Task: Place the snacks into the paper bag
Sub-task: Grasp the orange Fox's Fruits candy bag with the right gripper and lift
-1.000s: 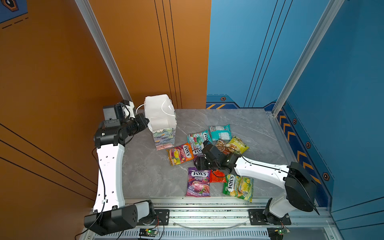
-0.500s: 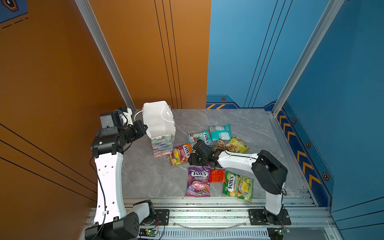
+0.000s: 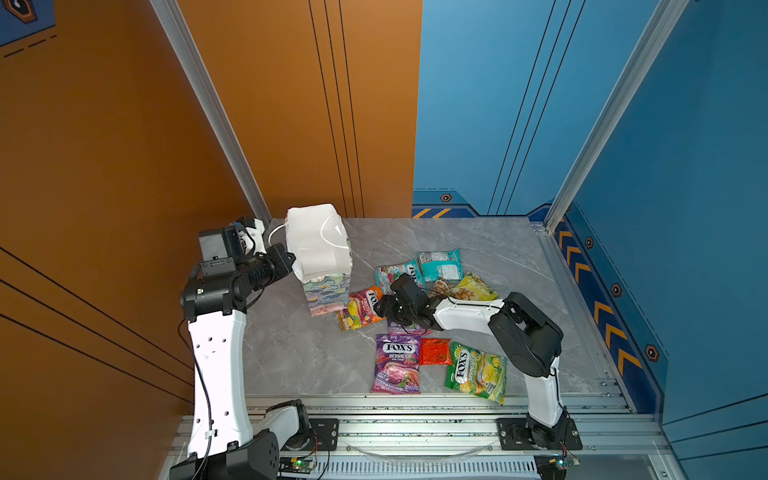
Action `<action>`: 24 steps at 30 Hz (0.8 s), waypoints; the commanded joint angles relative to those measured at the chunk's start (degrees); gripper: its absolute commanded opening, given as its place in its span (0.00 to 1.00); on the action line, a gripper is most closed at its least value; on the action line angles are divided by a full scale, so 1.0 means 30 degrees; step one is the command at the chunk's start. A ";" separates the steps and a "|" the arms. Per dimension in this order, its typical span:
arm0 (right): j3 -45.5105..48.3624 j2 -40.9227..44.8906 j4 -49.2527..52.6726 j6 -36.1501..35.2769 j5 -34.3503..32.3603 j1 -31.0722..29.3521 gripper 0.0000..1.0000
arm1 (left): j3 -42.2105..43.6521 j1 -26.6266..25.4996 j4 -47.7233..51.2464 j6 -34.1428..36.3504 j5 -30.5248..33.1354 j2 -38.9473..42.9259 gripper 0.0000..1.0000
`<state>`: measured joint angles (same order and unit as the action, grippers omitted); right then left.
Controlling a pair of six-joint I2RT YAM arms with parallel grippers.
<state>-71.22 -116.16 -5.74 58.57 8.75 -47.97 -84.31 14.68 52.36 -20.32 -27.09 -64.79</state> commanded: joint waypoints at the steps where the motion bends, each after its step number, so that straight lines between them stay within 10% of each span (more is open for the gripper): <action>1: -0.0565 -0.1321 -0.0462 0.0078 0.1120 0.0095 0.62 | 0.0214 0.0160 0.0231 0.0503 -0.0315 0.0358 0.00; 17: -0.0688 0.0569 -0.0624 -0.1395 0.2011 0.0807 0.00 | 0.0408 0.0211 0.0276 0.0490 -0.0405 0.0144 0.00; 24: -0.0741 0.3439 0.1178 -0.3418 0.2735 0.1695 0.00 | 0.0422 0.0150 0.0465 0.0412 -0.1145 -0.0001 0.00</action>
<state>-72.66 -111.68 -5.54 53.08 15.68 -43.72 -83.57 14.98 52.60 -19.86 -28.21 -64.55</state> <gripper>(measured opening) 0.067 0.049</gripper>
